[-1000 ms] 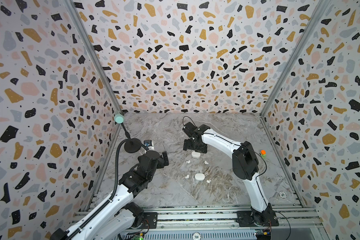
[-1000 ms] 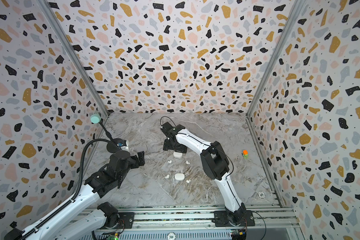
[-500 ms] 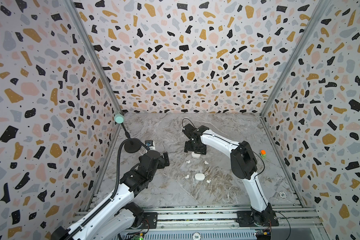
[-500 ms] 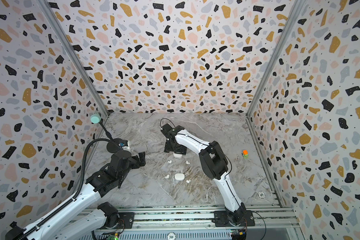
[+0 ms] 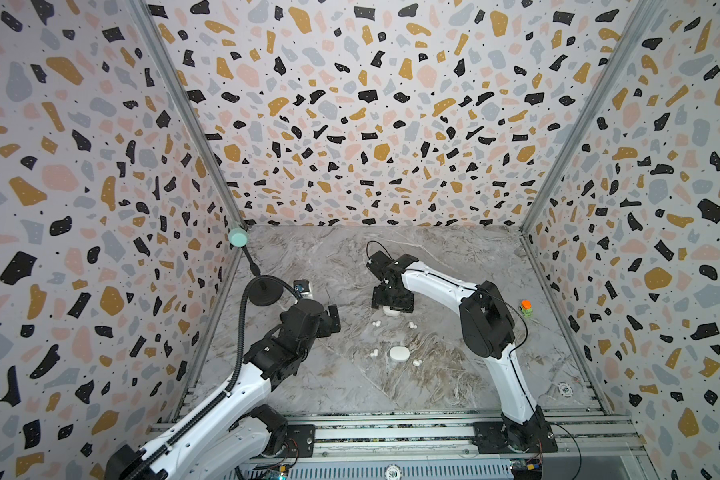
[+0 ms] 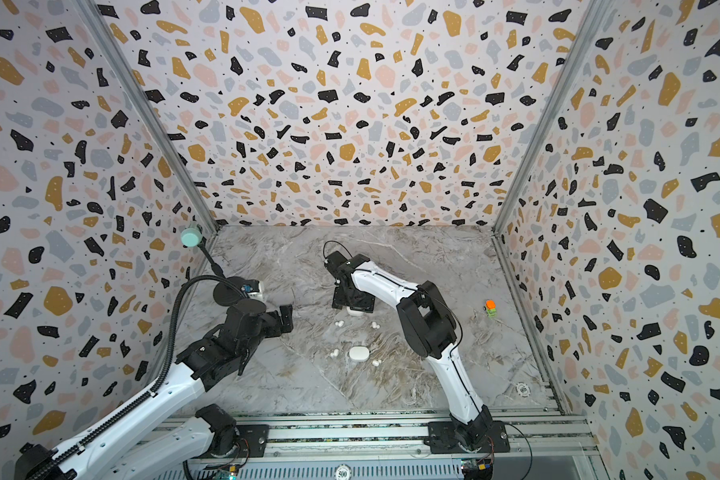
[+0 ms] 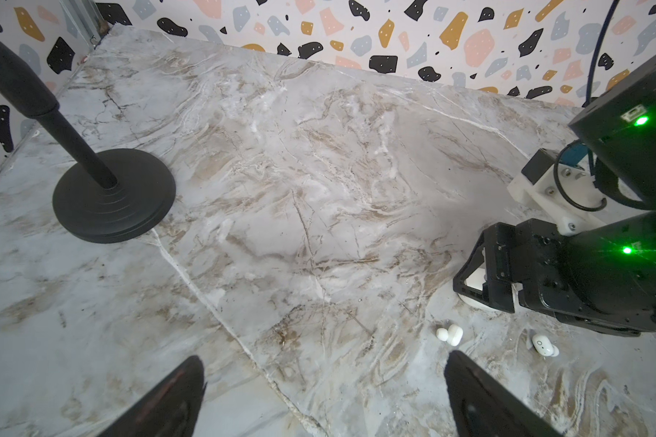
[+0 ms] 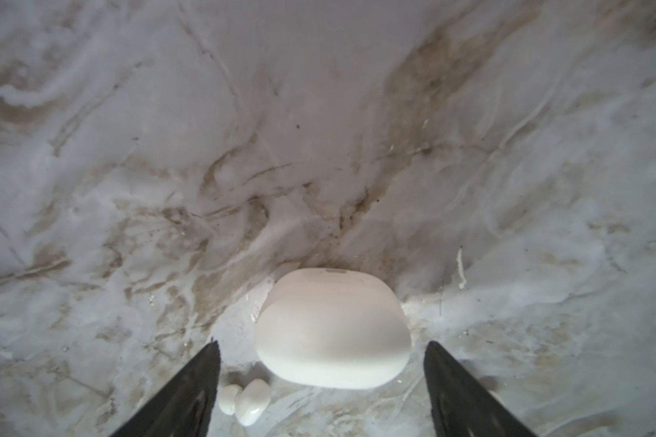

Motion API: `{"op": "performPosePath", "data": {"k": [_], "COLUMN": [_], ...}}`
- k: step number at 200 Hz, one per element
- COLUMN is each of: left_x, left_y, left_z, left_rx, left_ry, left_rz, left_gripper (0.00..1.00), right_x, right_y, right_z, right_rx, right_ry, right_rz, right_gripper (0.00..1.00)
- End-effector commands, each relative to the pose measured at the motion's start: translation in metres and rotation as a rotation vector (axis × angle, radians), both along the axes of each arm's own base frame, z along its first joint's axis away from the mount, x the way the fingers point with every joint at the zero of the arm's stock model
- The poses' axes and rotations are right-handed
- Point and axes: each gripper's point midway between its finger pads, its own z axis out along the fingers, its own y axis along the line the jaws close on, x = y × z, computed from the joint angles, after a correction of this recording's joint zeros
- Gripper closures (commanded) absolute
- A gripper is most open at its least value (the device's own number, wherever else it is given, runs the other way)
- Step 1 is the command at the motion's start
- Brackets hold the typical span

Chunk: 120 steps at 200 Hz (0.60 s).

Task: Insert the wireless bluetooth earbuds into the charging case
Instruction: 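Lower the right gripper onto the farther white charging case and close it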

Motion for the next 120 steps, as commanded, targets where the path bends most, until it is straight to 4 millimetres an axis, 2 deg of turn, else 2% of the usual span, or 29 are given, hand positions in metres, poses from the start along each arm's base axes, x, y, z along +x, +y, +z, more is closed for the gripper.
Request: {"op": "performPosePath", "data": {"k": [1,46,120], "left_x": [0.006,0.006,0.007], "left_y": [-0.006,-0.006,-0.007], "left_z": [0.017,0.014,0.011], "left_rx": [-0.014,-0.010,0.004], "left_ry": [-0.043,-0.036,-0.021], "left_rz": [-0.018,-0.018,-0.019], "left_gripper": [0.00,0.00,0.00], "right_x": [0.002,0.001,0.004], "right_y": [-0.001,-0.006,-0.006], "right_z": [0.016,0.009,0.020], "right_rx": [0.022,0.031,0.035], "right_ry": [-0.030,-0.020,-0.051], "right_rz": [0.007,0.005,0.014], "right_gripper": [0.16,0.22,0.23]}}
